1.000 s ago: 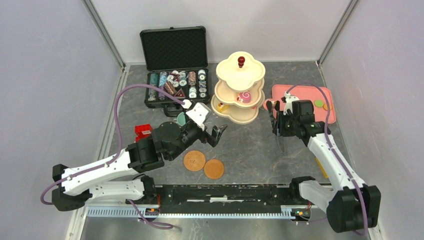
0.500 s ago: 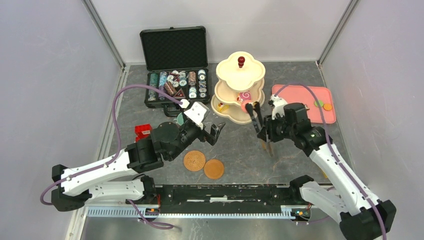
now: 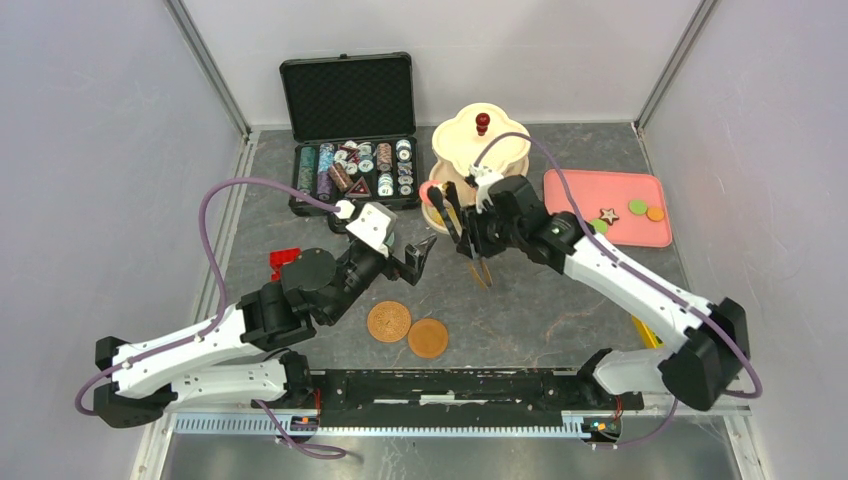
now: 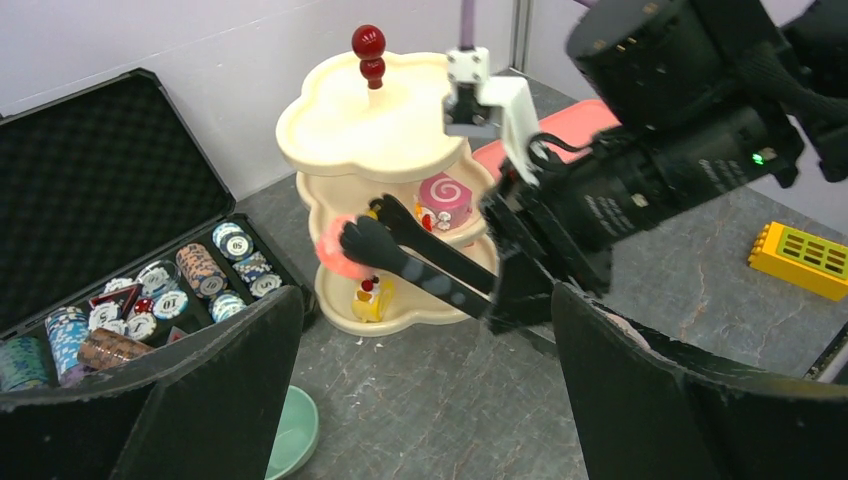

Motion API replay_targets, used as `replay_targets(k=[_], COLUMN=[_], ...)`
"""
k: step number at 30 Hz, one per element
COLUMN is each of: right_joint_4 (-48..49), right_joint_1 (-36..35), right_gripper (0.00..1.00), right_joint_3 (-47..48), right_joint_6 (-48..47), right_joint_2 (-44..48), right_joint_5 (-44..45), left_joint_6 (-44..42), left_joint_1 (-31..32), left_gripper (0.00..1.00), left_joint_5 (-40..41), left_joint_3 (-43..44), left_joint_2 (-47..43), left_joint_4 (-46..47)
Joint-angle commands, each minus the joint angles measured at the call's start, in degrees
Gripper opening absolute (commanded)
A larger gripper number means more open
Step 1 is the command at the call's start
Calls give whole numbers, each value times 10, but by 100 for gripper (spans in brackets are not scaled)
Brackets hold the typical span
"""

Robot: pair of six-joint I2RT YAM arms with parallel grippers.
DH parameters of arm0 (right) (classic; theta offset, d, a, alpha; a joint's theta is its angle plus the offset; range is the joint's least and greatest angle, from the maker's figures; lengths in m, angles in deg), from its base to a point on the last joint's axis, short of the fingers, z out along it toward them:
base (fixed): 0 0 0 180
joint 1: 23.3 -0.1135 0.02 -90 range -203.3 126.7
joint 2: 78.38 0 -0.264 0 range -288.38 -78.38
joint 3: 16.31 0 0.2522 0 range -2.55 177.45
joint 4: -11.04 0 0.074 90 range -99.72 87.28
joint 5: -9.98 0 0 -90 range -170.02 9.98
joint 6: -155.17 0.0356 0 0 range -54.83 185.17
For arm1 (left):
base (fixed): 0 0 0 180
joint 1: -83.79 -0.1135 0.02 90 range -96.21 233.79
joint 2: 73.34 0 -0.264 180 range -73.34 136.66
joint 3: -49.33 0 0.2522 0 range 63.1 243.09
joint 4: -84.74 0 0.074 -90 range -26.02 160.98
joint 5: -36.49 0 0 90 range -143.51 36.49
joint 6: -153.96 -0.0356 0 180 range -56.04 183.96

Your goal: Serve the afternoon tea

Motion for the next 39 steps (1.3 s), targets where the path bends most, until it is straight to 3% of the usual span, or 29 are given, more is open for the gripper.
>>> replay_targets(k=[1,10,18,27,32,39], right_joint_4=[12,-68,-82,-107,-95,-97], right_joint_1=[-4,-9,-19,-20,-19,-19], right_gripper=[0,0,0,0,9,34], right_joint_3=[100,223,223,223,218,212], right_joint_6=[19,6,-8,0,0,-7], right_joint_2=[-62,-171,-190,-202,-211,-214], right_joint_5=[76,160,170,248,248,251], left_joint_6=[-20,-22,-23,-20,-21,-23], left_joint_1=[2,2,2,2,2,2], left_gripper=[100,100,100,100,100,100], left_joint_5=[12,9,10,9,10,12], left_joint_3=[-6,-12,-17,-16,-16,-17], left_joint_2=[-9,-15,-20,-19,-17,-18], left_joint_4=[34,37,38,38,38,38])
